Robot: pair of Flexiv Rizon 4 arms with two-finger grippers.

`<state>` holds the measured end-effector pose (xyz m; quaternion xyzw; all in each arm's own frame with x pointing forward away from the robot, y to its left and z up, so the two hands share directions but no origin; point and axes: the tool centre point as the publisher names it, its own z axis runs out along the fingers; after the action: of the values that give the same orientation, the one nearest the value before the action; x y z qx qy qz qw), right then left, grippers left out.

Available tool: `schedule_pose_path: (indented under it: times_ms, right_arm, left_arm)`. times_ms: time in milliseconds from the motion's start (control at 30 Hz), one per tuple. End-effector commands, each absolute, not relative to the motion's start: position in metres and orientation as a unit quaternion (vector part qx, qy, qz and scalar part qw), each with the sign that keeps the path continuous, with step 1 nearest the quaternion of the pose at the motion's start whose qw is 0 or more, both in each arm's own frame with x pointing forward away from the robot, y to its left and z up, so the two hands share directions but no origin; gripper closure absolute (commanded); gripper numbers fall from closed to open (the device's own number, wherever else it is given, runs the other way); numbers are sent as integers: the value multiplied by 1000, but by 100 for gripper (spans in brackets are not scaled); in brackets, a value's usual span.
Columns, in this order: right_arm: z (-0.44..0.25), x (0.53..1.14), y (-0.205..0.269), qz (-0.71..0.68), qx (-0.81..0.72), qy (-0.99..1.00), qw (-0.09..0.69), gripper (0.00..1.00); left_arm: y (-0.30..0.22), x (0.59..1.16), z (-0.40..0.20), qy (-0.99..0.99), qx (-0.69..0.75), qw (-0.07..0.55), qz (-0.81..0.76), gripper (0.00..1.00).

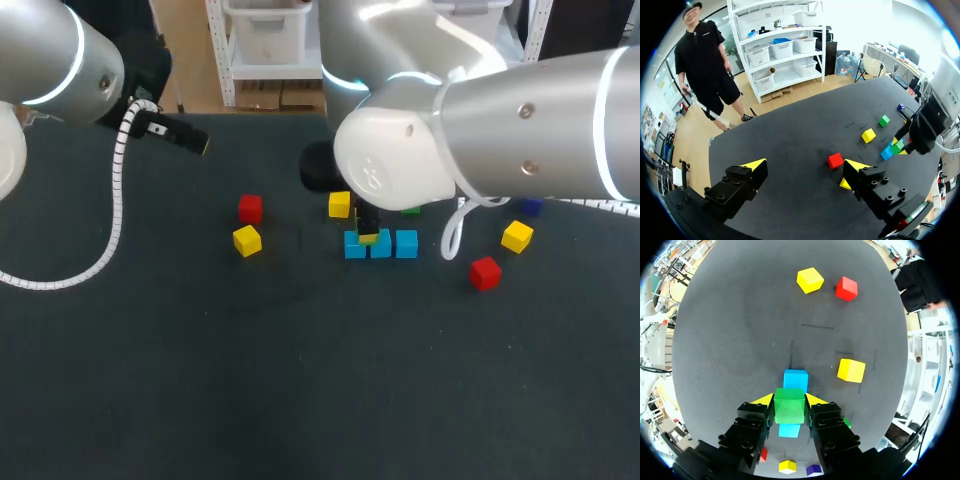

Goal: Place the blue cubes, place green cubes on the blue cubes, place the yellow cubes on the green cubes, then place the red cubes on the yellow cubes, and place purple cube on the red cubes.

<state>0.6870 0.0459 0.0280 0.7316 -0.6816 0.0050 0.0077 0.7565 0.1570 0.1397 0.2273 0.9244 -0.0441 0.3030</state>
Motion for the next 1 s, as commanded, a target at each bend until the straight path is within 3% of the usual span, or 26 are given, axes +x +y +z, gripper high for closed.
schedule_pose_path:
  times_ms: [33,733,933,1000]
  right_arm:
    - [26,690,48,4,732,-682,11,100]
    - [20,694,49,1,730,-684,9,100]
    - [20,693,49,-1,730,-683,9,71]
    - [20,693,49,-2,730,-683,9,66]
  left_arm:
    - [157,757,140,924,227,303,-44,0]
    - [157,757,140,924,227,303,-44,0]
    - [157,757,140,924,227,303,-44,0]
    - [157,757,140,924,227,303,-44,0]
